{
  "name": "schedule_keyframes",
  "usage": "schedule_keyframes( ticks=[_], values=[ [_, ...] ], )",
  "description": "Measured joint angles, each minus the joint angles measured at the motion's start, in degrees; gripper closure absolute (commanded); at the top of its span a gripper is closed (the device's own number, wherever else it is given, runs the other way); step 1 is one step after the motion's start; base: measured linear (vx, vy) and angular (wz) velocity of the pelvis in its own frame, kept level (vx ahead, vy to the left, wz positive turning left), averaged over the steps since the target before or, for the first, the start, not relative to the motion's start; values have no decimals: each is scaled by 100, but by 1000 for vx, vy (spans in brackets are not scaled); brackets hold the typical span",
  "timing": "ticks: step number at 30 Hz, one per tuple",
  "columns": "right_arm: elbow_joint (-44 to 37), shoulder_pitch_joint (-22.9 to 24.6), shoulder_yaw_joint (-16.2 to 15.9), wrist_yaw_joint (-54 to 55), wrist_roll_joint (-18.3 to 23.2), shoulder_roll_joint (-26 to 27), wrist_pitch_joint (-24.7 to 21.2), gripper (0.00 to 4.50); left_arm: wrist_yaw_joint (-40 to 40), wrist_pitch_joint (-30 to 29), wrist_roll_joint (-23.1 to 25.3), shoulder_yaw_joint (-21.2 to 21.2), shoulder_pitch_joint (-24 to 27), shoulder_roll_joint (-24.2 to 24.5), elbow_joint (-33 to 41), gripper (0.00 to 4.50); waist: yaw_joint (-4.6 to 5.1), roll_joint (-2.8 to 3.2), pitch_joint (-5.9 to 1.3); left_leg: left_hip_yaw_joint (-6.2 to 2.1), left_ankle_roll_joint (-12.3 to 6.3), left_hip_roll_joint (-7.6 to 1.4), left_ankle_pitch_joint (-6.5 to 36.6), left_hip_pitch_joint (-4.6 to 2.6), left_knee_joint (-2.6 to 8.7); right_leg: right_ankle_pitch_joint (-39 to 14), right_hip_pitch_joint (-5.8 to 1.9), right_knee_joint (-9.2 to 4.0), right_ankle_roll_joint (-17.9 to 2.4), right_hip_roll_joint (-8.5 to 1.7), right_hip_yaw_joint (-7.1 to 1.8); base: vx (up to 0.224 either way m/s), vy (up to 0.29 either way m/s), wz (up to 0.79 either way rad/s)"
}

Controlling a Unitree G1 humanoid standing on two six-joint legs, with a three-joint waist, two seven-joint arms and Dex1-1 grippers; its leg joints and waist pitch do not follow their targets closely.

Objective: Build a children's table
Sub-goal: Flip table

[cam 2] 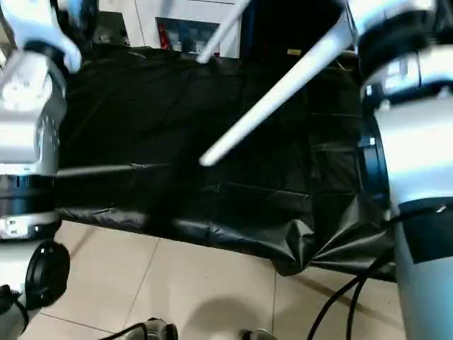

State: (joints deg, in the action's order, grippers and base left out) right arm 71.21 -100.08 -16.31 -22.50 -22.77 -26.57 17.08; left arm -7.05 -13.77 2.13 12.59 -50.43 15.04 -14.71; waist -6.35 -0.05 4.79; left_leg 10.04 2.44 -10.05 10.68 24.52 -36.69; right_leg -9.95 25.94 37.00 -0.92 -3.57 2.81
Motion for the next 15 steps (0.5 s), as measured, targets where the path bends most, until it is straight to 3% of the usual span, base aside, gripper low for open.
schedule_keyframes(
  ticks=[3,6,8,12,15],
  values=[
    [234,-260,-238,36,-289,122,207,251,0,-2,-139,5,204,-44,-126,231,10,-23,13,0,0,0,0,14,-7,0,5,-2,0,0,-1,0,0,0],
    [333,-344,-255,3,-368,208,443,187,3,14,-221,6,329,-95,-261,245,28,-91,52,-13,-1,-11,0,35,-19,0,10,-3,0,8,10,0,0,0],
    [337,-345,-256,-5,-369,282,648,185,3,39,-236,6,399,-89,-449,252,28,-99,59,-15,-8,-12,4,56,-30,0,23,-3,0,8,13,0,0,0],
    [380,-345,-297,-9,-385,394,999,139,-1,187,-258,5,524,-85,-750,268,39,-164,98,-15,-43,-26,-8,102,-55,1,60,5,-2,14,22,0,0,0],
    [404,-351,-295,-8,-384,394,1210,103,-8,302,-331,5,561,31,-887,275,48,-171,101,-15,-68,-41,5,164,-111,2,106,24,-3,17,32,0,0,0]
  ],
)
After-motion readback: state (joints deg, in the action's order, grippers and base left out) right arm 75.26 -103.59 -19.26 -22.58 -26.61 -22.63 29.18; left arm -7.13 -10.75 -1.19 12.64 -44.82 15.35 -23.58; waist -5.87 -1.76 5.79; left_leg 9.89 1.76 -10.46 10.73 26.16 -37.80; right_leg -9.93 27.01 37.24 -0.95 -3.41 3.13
